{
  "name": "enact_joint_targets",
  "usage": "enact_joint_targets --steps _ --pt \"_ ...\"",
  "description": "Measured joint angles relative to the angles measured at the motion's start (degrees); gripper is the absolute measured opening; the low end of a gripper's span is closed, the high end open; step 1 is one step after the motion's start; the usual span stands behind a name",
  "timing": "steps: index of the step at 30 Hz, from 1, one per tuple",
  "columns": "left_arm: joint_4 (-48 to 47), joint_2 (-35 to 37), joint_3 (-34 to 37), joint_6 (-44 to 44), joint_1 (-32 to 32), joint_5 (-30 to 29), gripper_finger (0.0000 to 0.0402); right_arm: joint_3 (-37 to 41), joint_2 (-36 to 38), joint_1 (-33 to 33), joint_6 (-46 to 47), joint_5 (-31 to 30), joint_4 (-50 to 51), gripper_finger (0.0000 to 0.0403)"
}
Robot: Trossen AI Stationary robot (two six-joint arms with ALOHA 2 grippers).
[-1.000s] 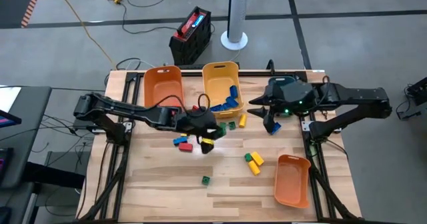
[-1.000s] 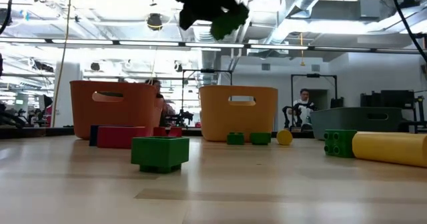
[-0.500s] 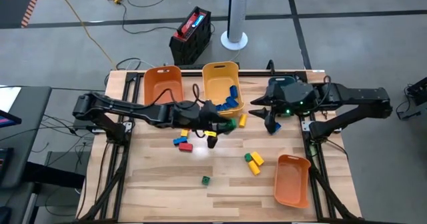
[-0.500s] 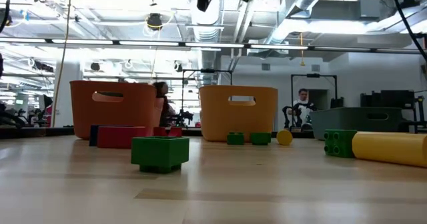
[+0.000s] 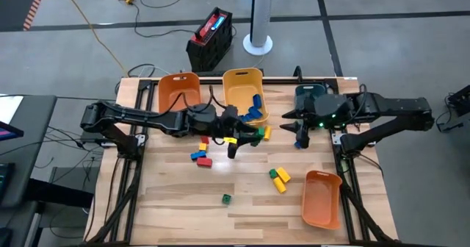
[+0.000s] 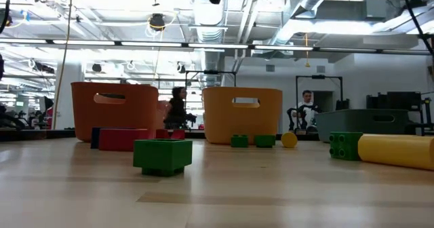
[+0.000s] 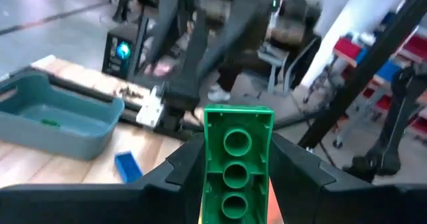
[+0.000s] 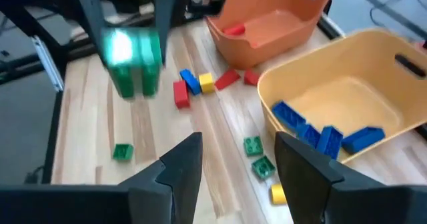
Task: Sort blocks
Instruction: Put the green game piece into the blue bin
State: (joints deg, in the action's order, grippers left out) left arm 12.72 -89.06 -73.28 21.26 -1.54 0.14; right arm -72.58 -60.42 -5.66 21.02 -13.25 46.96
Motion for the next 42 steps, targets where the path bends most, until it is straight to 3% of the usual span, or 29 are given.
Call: enact_joint_targets --steps 8,16,23,42 --pt "8.33 0.0 0.0 3.46 1.88 4.59 0.0135 5.73 -1.46 -1.89 0.17 3.43 -15.1 0.0206" --pt "11.05 0.0 0.0 1.84 1.98 4.64 0.0135 7.3 -5.89 -3.12 2.37 4.64 -25.97 0.0259" --pt "11.34 -0.02 0.0 0.09 1.96 4.66 0.0135 7.3 -7.52 -3.36 4.53 7.46 -28.87 0.0272" --pt "10.55 -0.07 0.0 -5.72 0.02 3.8 0.0135 7.24 -8.54 -3.21 3.93 7.32 -37.06 0.0271"
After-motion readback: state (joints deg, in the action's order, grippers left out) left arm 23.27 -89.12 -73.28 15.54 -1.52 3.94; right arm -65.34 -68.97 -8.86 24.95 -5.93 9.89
